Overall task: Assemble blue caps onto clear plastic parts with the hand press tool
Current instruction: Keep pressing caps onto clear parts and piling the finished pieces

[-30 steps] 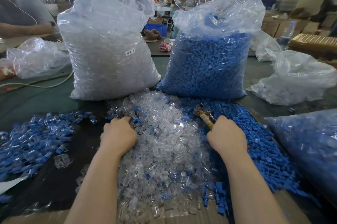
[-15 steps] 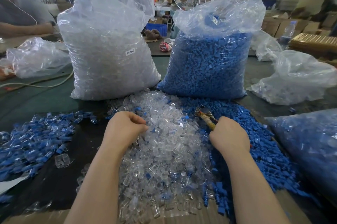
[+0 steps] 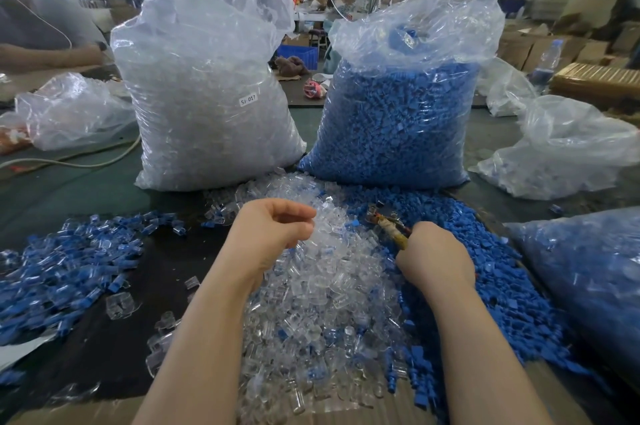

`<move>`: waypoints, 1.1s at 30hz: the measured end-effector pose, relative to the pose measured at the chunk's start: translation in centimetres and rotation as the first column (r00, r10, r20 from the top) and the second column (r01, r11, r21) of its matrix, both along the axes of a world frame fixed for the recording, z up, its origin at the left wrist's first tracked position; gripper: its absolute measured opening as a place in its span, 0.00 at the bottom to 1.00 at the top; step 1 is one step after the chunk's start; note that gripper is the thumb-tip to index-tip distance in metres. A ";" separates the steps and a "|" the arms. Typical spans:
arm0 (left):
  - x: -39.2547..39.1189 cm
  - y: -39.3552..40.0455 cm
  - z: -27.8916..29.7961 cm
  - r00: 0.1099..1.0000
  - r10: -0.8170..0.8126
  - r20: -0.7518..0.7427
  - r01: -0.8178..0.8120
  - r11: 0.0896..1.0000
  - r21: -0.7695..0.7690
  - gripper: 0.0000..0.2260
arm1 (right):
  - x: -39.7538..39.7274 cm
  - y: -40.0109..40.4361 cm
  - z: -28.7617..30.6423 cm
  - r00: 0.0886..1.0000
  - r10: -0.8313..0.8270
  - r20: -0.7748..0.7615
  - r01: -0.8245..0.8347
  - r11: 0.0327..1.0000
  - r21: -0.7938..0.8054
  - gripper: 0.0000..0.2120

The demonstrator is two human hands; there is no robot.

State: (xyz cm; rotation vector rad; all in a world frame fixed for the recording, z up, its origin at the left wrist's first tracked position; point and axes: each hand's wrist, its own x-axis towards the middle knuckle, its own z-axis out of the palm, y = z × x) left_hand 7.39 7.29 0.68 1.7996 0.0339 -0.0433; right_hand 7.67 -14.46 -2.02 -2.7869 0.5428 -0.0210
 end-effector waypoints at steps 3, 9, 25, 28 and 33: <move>0.0 -0.2 -0.1 1.000 -0.003 0.001 0.003 0.998 0.058 0.10 | 0.0 0.0 0.0 1.000 -0.006 0.002 0.006 1.000 0.014 0.06; -0.1 -0.1 -0.2 0.991 -0.117 -0.062 0.130 0.946 0.298 0.10 | 0.0 -0.1 0.0 1.000 0.004 0.001 -0.004 0.999 0.036 0.04; 0.0 -0.5 0.1 0.999 -0.047 0.000 0.045 0.950 0.309 0.06 | 0.6 -0.9 -0.1 0.988 0.005 0.155 -0.043 0.969 0.242 0.04; -0.1 -0.4 0.2 1.000 -0.020 0.019 0.015 0.968 0.250 0.06 | 0.6 -0.8 0.0 0.966 0.012 0.258 -0.121 0.904 0.410 0.07; -0.2 -0.7 0.5 0.999 -0.003 0.050 0.000 0.999 0.050 0.05 | 0.8 -0.7 0.1 0.943 -0.068 0.327 -0.157 0.773 0.614 0.07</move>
